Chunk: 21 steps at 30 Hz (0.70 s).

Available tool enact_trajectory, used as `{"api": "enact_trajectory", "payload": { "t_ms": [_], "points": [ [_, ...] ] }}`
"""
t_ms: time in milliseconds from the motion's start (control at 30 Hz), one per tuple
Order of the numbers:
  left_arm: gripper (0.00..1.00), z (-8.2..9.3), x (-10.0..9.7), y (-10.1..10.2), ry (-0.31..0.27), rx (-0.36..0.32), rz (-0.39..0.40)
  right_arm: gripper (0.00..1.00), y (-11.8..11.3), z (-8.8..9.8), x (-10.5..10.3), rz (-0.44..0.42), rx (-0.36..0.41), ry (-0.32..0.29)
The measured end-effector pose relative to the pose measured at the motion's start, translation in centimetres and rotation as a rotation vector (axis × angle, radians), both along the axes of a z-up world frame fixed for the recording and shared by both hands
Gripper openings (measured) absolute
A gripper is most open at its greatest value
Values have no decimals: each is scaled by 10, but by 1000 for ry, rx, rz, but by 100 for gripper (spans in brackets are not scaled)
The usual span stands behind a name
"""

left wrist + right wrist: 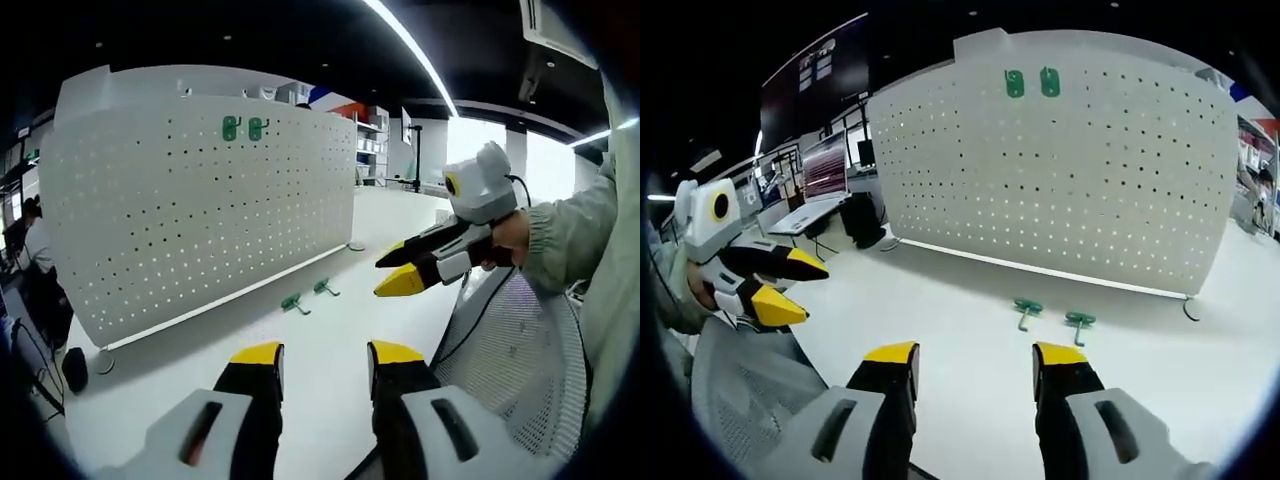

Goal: Insert the hook assembly into the mounting plate slot until the hook locks in place.

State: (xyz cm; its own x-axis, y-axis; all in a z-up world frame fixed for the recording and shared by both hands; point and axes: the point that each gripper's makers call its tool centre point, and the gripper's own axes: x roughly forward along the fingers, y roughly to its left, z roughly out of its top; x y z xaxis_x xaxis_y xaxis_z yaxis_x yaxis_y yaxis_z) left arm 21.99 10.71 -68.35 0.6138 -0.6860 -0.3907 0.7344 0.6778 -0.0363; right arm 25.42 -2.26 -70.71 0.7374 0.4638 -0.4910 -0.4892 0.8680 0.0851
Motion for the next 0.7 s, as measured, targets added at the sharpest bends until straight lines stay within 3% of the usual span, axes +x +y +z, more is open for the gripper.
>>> {"api": "enact_trajectory", "payload": {
  "t_ms": [700],
  "points": [
    [37,-2,1,-9,12,53,-71,50,-14,7,-16,-33,20,13]
  ]
}}
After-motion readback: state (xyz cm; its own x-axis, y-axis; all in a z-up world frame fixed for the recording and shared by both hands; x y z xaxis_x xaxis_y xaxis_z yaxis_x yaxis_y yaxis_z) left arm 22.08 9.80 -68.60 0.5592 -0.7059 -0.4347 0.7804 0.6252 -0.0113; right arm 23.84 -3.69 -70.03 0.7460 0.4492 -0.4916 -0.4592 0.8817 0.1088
